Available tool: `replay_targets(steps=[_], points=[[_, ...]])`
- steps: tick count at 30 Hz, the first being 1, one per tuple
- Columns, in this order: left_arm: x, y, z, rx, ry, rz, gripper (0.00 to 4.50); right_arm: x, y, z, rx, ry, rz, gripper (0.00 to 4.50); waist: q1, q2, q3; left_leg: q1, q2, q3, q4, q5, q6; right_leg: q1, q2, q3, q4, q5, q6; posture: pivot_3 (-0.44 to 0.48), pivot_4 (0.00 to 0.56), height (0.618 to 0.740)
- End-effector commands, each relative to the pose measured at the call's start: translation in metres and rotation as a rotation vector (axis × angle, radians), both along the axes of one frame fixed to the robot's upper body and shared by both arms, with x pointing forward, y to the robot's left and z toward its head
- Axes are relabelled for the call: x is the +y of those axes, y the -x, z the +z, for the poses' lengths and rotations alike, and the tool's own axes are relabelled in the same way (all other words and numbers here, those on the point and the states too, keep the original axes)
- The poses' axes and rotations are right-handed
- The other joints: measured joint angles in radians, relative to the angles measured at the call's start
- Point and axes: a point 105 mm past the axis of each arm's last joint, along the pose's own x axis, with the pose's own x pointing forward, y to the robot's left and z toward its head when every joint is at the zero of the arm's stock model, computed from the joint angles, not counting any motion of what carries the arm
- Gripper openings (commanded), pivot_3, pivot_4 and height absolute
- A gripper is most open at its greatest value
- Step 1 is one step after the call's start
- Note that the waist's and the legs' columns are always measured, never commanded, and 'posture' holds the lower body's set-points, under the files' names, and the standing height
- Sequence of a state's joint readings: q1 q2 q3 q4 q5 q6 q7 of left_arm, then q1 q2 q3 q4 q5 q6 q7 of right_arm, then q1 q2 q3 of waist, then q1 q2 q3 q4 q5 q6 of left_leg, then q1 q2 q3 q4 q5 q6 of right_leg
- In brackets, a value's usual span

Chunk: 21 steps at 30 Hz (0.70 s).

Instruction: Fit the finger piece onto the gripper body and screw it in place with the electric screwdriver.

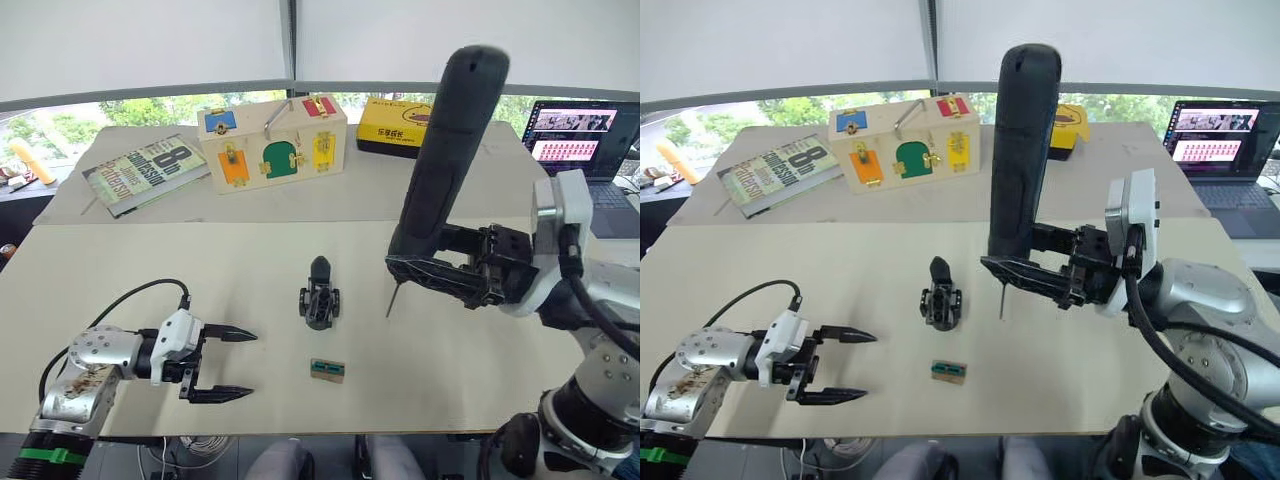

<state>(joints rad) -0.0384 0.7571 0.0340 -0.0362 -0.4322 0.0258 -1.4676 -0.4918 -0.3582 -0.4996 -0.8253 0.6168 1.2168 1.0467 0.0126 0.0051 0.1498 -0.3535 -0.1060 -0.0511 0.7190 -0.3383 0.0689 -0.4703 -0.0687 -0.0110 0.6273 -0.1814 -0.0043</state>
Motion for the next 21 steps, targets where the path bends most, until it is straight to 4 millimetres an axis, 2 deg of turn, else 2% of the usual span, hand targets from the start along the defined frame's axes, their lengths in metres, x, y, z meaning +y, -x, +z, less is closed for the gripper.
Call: replay_targets(steps=[1, 4, 10, 15, 21], points=[[-0.010, -0.001, -0.009, -0.011, -0.003, 0.001, 4.50, 0.018, 0.013, -0.001, -0.135, -0.020, 0.073, 1.91, -0.002, -0.001, 0.000, 0.000, 0.000, 0.000, 0.000, 0.000, 0.000, 0.000, 0.000, 0.000, 0.000, 0.000, 0.000, 0.000, 0.150, 0.740], [-0.021, -0.009, -0.015, -0.024, 0.024, 0.045, 4.50, 0.030, 0.030, -0.011, -0.233, -0.021, 0.248, 1.91, -0.007, -0.001, 0.000, 0.001, 0.000, 0.002, -0.001, 0.000, 0.000, -0.001, 0.000, 0.000, 0.001, 0.000, 0.000, 0.000, 0.150, 0.740], [-0.046, -0.015, -0.034, -0.048, 0.031, 0.035, 4.50, 0.041, 0.032, -0.030, -0.260, 0.000, 0.355, 1.91, -0.013, -0.001, 0.000, 0.002, 0.000, 0.002, 0.001, 0.000, 0.000, 0.001, 0.000, -0.002, 0.001, 0.000, 0.000, 0.000, 0.150, 0.740], [-0.067, -0.012, -0.043, -0.032, 0.049, 0.008, 4.50, 0.043, 0.030, -0.044, -0.229, 0.038, 0.371, 1.91, -0.004, -0.001, -0.001, 0.006, 0.000, 0.001, 0.001, 0.000, 0.000, 0.005, 0.000, -0.001, 0.000, 0.000, 0.000, 0.000, 0.150, 0.740], [-0.088, -0.005, -0.049, -0.016, 0.058, -0.051, 4.50, 0.046, 0.025, -0.048, -0.211, 0.037, 0.370, 1.91, 0.004, -0.002, -0.001, 0.017, 0.000, 0.000, -0.004, -0.001, 0.002, 0.015, -0.001, -0.001, -0.003, -0.001, 0.001, 0.000, 0.150, 0.740]])
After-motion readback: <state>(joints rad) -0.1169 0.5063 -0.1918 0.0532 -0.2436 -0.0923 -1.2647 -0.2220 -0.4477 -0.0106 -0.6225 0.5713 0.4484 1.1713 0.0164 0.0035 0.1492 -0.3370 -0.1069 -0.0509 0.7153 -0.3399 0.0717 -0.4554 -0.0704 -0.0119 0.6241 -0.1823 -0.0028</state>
